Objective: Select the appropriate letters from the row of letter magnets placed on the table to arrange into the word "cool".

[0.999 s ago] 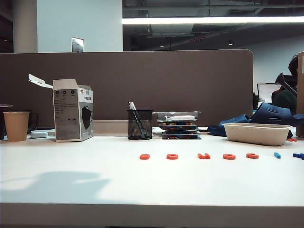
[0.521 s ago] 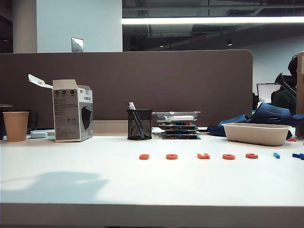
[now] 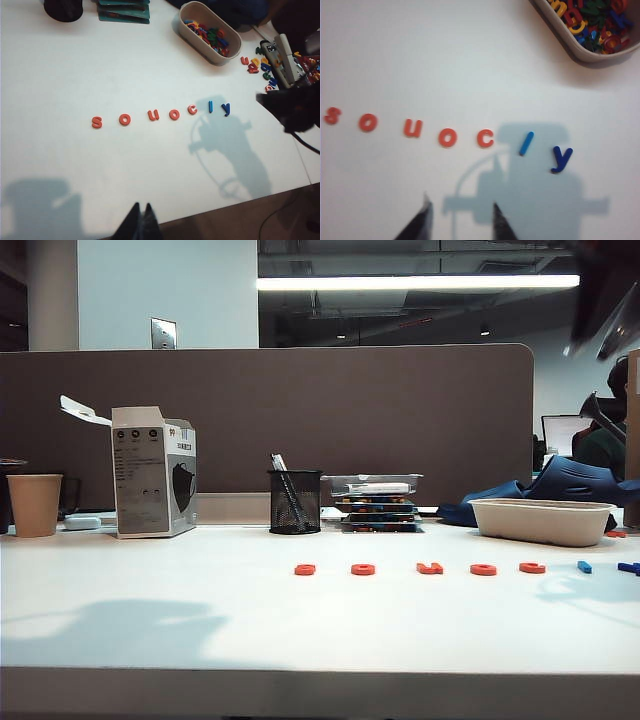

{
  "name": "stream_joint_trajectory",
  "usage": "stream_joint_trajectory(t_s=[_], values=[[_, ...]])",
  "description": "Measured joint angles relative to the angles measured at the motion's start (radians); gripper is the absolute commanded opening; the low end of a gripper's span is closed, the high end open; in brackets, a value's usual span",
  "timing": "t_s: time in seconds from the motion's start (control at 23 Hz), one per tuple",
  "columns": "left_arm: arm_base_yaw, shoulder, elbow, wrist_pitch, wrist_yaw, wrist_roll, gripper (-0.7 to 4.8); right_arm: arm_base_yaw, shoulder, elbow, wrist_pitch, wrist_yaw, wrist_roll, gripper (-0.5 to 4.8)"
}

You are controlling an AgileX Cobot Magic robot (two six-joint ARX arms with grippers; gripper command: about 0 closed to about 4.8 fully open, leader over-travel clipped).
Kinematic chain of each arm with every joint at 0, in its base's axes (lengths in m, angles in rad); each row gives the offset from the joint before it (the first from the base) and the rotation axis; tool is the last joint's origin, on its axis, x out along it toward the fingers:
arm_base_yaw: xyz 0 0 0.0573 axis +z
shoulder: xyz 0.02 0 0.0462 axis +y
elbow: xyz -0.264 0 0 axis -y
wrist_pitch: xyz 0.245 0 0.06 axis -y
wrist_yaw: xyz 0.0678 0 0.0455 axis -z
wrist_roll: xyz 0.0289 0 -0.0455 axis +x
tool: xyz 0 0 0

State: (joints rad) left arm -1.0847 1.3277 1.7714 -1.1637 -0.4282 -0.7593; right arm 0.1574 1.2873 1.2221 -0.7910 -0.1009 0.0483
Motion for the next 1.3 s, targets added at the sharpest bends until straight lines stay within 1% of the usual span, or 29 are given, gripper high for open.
stream_joint_trajectory(t_s=[0.09,0.26,0.48,0.7,0.91,1.04,1.3], values=[[0.0,0.0,0.0,0.0,0.0,0.0,-0.03,-0.002,0.066,0.047,-0.017,-0.005,0.0,2.2],[0.0,0.0,0.0,0.0,0.0,0.0,-0.03,-0.002,0.227,0.149,-0.044,-0.024,-0.033,2.22],[0.0,0.0,0.0,0.0,0.0,0.0,-0.03,-0.002,0.386,0.21,-0.079,-0.031,-0.057,2.22],[0.0,0.0,0.0,-0.001,0.0,0.0,-0.03,-0.001,0.521,0.22,-0.076,-0.031,-0.099,2.22],[0.0,0.0,0.0,-0.004,0.0,0.0,-0.03,0.01,0.582,0.22,-0.072,-0.031,-0.102,2.21],[0.0,0.0,0.0,-0.005,0.0,0.0,-0.03,0.028,0.613,0.219,-0.044,-0.026,-0.102,2.21],[0.0,0.0,0.0,-0.009,0.0,0.0,-0.03,0.05,0.631,0.221,-0.003,0.038,-0.116,2.21]])
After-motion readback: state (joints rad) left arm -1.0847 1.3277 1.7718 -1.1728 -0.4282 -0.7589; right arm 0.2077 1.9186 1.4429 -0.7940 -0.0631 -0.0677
